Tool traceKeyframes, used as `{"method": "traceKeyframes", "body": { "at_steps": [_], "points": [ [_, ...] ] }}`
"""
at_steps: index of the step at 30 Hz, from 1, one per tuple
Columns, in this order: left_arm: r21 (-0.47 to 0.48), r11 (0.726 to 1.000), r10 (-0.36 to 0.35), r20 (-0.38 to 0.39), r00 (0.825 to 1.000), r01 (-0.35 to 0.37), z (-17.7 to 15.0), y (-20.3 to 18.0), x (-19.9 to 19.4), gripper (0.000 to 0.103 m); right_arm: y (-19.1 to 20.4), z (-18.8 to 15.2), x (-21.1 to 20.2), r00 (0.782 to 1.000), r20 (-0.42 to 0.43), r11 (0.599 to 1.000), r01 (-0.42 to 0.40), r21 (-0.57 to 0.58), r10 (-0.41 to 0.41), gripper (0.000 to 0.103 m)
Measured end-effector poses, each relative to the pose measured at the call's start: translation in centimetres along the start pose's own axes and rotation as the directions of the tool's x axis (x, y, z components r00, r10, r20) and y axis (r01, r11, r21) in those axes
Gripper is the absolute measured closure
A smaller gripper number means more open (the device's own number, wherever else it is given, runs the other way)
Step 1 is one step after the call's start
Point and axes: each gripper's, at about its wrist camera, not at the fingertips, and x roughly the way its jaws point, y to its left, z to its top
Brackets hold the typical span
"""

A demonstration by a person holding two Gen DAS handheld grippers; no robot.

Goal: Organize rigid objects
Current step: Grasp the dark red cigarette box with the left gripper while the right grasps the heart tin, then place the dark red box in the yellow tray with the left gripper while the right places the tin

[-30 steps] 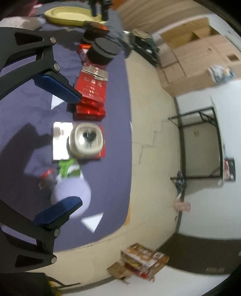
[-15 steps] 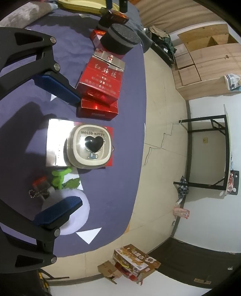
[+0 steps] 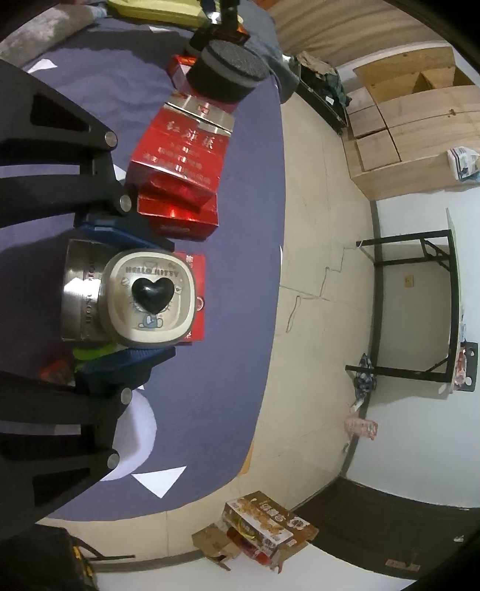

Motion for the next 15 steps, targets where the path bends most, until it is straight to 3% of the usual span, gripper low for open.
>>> {"method": "traceKeyframes", "body": {
  "at_steps": [5,9,12,15],
  "points": [
    [-0.012,0.999,-0.048,0.032,0.998,0.048,0.2,0.2,-2.0,0.013,-0.3,-0.4,-1.9,1.000,0.029,0.999,0.011,-0.037,-0.010,0.055],
    [-0.030,0.994,-0.101,0.093,0.991,0.104,0.9,1.0,-5.9,0.013,1.2,-0.5,-5.8,0.993,0.119,0.995,-0.010,-0.098,0.022,0.055],
    [-0.022,0.993,-0.107,0.181,0.978,0.113,2.5,2.2,-10.1,0.013,4.5,0.1,-9.4,0.972,0.183,0.983,-0.123,-0.138,0.147,0.055],
    [-0.008,1.000,-0.028,0.198,0.980,0.030,4.6,4.2,-13.0,0.013,11.4,1.2,-12.6,0.934,0.203,0.938,-0.243,-0.248,0.295,0.055]
  ]
}}
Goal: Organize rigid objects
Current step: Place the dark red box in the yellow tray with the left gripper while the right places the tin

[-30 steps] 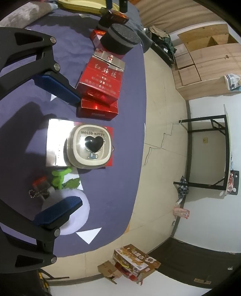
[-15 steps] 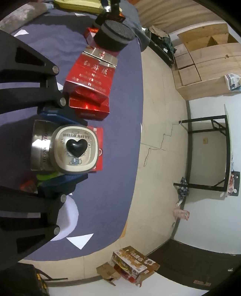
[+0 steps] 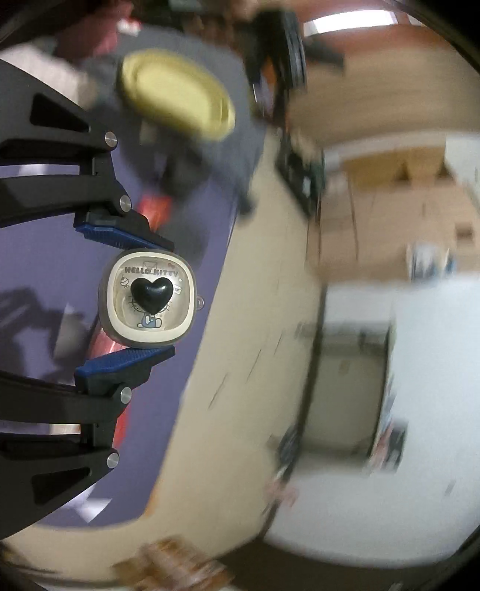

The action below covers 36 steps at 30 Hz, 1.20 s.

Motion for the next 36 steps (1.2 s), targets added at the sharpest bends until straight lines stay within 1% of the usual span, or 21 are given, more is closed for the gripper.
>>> {"method": "traceKeyframes", "body": {
  "at_steps": [1,2,4,5,6,8,10,11,12,14,17,19,22,24,27,28,29,30,32,34,36],
  "points": [
    [0.020,0.999,0.034,0.009,0.999,-0.034,0.7,1.1,-1.0,0.013,3.7,1.2,0.2,0.997,0.013,0.996,-0.073,-0.045,0.074,0.055],
    [0.058,0.995,0.077,0.016,0.997,-0.077,1.2,2.1,-1.9,0.013,5.7,1.6,0.4,0.993,0.018,0.991,-0.114,-0.064,0.115,0.055],
    [0.125,0.981,0.149,0.024,0.989,-0.151,1.2,3.9,-2.8,0.013,11.7,2.5,2.0,0.973,-0.002,0.965,-0.231,-0.122,0.232,0.055],
    [0.147,0.973,0.178,0.021,0.984,-0.179,1.0,5.1,-3.0,0.013,13.3,2.5,2.6,0.966,-0.014,0.956,-0.258,-0.141,0.259,0.055],
    [0.161,0.966,0.204,0.008,0.979,-0.202,0.6,6.8,-3.0,0.013,16.8,2.4,4.1,0.952,-0.046,0.933,-0.307,-0.186,0.304,0.055],
    [0.148,0.964,0.228,-0.028,0.973,-0.222,-0.5,10.4,-2.2,0.013,21.3,1.5,6.6,0.934,-0.102,0.905,-0.358,-0.228,0.344,0.055],
    [0.122,0.965,0.242,-0.057,0.969,-0.234,-1.7,13.8,-0.8,0.013,24.4,0.6,9.3,0.917,-0.155,0.889,-0.396,-0.228,0.369,0.055],
    [0.111,0.965,0.246,-0.064,0.967,-0.238,-2.2,15.5,0.0,0.013,25.7,0.3,10.5,0.914,-0.179,0.884,-0.400,-0.243,0.364,0.056],
    [0.106,0.966,0.243,-0.073,0.967,-0.235,-2.5,16.3,0.8,0.013,27.8,-0.9,12.3,0.912,-0.216,0.872,-0.400,-0.283,0.349,0.056],
    [0.082,0.968,0.244,-0.100,0.965,-0.236,-3.2,18.5,2.3,0.013,30.1,-2.1,14.3,0.910,-0.261,0.858,-0.397,-0.326,0.322,0.056],
    [0.044,0.974,0.224,-0.132,0.965,-0.220,-4.1,20.6,4.0,0.013,33.4,-3.3,17.9,0.902,-0.334,0.852,-0.389,-0.349,0.275,0.056],
    [0.052,0.977,0.212,-0.143,0.967,-0.206,-4.1,21.5,5.0,0.013,35.0,-3.9,19.0,0.904,-0.349,0.843,-0.378,-0.382,0.247,0.056],
    [0.006,0.985,0.170,-0.184,0.968,-0.172,-4.2,23.1,6.3,0.013,37.4,-4.2,20.7,0.902,-0.368,0.839,-0.371,-0.398,0.225,0.056],
    [0.019,0.985,0.174,-0.156,0.972,-0.173,-4.1,22.8,6.3,0.012,38.7,-4.6,21.5,0.906,-0.379,0.841,-0.347,-0.416,0.187,0.056],
    [0.023,0.984,0.177,-0.148,0.973,-0.176,-4.3,22.3,6.1,0.009,39.6,-5.3,21.9,0.910,-0.379,0.839,-0.333,-0.430,0.166,0.054],
    [0.020,0.985,0.173,-0.160,0.972,-0.172,-4.3,22.2,6.1,0.006,39.8,-5.3,21.8,0.910,-0.380,0.843,-0.331,-0.425,0.165,0.048],
    [0.005,0.986,0.164,-0.169,0.972,-0.165,-4.4,22.2,5.9,0.004,39.5,-5.0,22.8,0.908,-0.385,0.847,-0.332,-0.415,0.166,0.021],
    [-0.015,0.988,0.148,-0.168,0.975,-0.153,-4.5,22.1,5.5,0.004,39.5,-4.7,22.4,0.902,-0.382,0.858,-0.351,-0.375,0.202,0.006],
    [-0.017,0.990,0.133,-0.144,0.981,-0.137,-4.3,21.5,4.3,0.000,39.0,-3.8,21.2,0.903,-0.344,0.872,-0.370,-0.321,0.257,0.005],
    [-0.006,0.992,0.124,-0.117,0.985,-0.126,-3.7,20.0,2.5,0.000,37.9,-2.3,19.0,0.905,-0.301,0.892,-0.378,-0.249,0.300,0.004],
    [0.017,0.996,0.087,-0.092,0.992,-0.086,-3.2,18.1,1.1,0.000,36.0,-0.8,16.7,0.919,-0.242,0.911,-0.362,-0.199,0.313,0.000]
  ]
}}
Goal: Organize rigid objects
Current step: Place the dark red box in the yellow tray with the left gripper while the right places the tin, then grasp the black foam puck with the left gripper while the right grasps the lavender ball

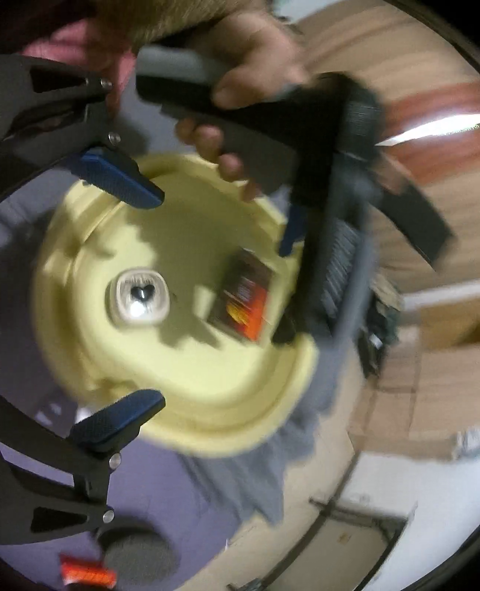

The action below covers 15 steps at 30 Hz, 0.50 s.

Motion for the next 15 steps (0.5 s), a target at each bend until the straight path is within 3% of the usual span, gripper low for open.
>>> {"method": "traceKeyframes", "body": {
  "at_steps": [2,4,8,11,15],
  "points": [
    [0.042,0.998,-0.043,-0.011,0.999,0.043,0.3,-2.8,-1.2,0.000,-2.0,0.0,-3.8,0.998,0.053,0.998,0.026,0.056,-0.029,0.000],
    [0.104,0.992,-0.073,-0.018,0.997,0.075,0.4,-7.1,-2.0,0.000,-5.6,-0.7,-8.0,0.991,0.079,0.985,0.097,0.140,-0.109,0.000],
    [0.192,0.968,-0.155,-0.032,0.987,0.159,-0.4,-16.7,-1.8,0.000,-13.2,-4.3,-15.1,0.972,0.067,0.937,0.197,0.290,-0.225,0.000],
    [0.233,0.953,-0.182,-0.067,0.981,0.193,-0.9,-21.5,-0.8,0.000,-20.6,-8.6,-20.5,0.934,0.013,0.856,0.320,0.405,-0.356,0.000],
    [0.329,0.937,-0.092,-0.086,0.992,0.116,-2.4,-26.3,2.1,0.000,-29.2,-16.0,-26.2,0.857,-0.115,0.704,0.483,0.521,-0.503,0.000]
  ]
}}
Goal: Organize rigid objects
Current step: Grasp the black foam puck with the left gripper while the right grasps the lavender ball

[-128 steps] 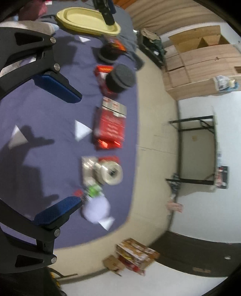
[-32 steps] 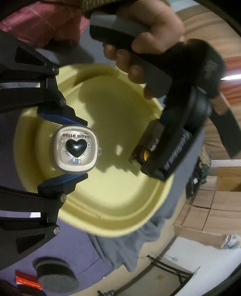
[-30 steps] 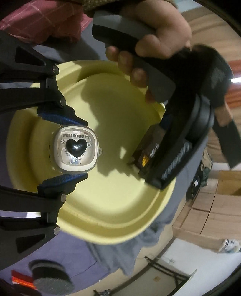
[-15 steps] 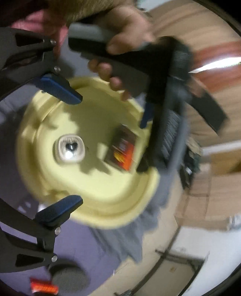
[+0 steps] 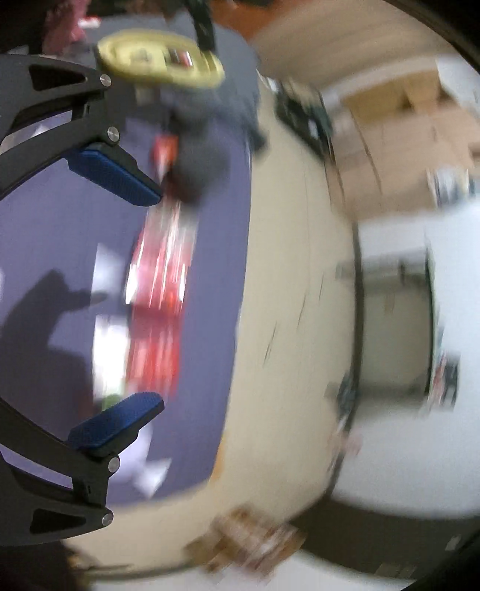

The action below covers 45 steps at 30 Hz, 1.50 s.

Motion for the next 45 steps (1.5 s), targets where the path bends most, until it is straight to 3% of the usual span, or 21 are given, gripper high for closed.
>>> {"method": "traceKeyframes", "body": {
  "at_steps": [2,4,7,13,19,22,23,24,25,26,29,36,41,45],
  "points": [
    [0.011,0.999,0.035,-0.005,0.999,-0.034,-1.0,-0.1,1.0,0.000,-4.7,-0.5,1.1,0.997,-0.063,0.994,0.054,0.097,-0.048,0.000],
    [0.010,0.998,0.055,-0.004,0.998,-0.055,-1.5,0.0,2.4,0.000,-8.7,-1.2,2.5,0.992,-0.128,0.976,0.032,0.215,-0.004,0.000],
    [0.026,0.997,0.072,-0.028,0.997,-0.071,-2.1,0.6,4.4,0.000,-12.0,-2.4,3.6,0.989,-0.141,0.947,0.005,0.321,0.043,0.000],
    [0.071,0.978,0.200,-0.057,0.978,-0.196,-2.6,0.7,7.8,0.000,-12.6,-2.8,7.3,0.977,-0.207,0.944,0.021,0.330,0.050,0.000],
    [0.081,0.973,0.221,-0.068,0.973,-0.216,-2.5,0.7,9.5,0.000,-14.2,0.2,8.6,0.977,-0.210,0.953,0.040,0.300,0.025,0.003],
    [0.055,0.973,0.228,-0.051,0.972,-0.225,-2.3,1.1,9.9,0.002,-13.0,0.9,9.2,0.977,-0.211,0.971,0.041,0.234,0.010,0.016],
    [0.043,0.972,0.232,-0.036,0.972,-0.231,-2.3,1.3,9.8,0.006,-12.6,0.9,9.1,0.978,-0.208,0.976,0.047,0.212,-0.002,0.025],
    [0.032,0.974,0.225,-0.028,0.974,-0.224,-2.2,1.5,9.7,0.012,-12.1,1.0,9.2,0.979,-0.204,0.985,0.055,0.166,-0.021,0.036],
    [0.024,0.977,0.214,-0.026,0.976,-0.213,-2.2,1.6,9.7,0.027,-11.7,1.0,9.2,0.980,-0.197,0.989,0.054,0.137,-0.026,0.041],
    [0.016,0.979,0.201,-0.033,0.979,-0.201,-2.2,1.8,9.7,0.034,-11.4,0.9,9.1,0.981,-0.190,0.991,0.056,0.121,-0.032,0.051],
    [0.013,0.983,0.182,-0.050,0.982,-0.181,-2.2,1.9,9.6,0.034,-10.9,0.7,8.8,0.983,-0.175,0.995,0.060,0.076,-0.046,0.055],
    [-0.022,0.992,0.123,-0.008,0.992,-0.123,-2.1,1.8,6.5,0.034,-11.2,1.3,5.4,0.994,-0.084,0.995,0.075,0.067,-0.069,0.056],
    [-0.083,0.995,0.056,0.088,0.995,-0.049,-1.3,2.4,0.3,0.034,-10.9,1.7,0.8,0.996,0.021,0.994,0.081,0.070,-0.082,0.056],
    [-0.065,0.995,0.089,0.154,0.984,-0.079,-1.3,2.8,-5.3,0.034,-8.7,2.4,-3.3,0.993,0.115,0.999,0.017,0.045,-0.022,0.056]
  ]
}}
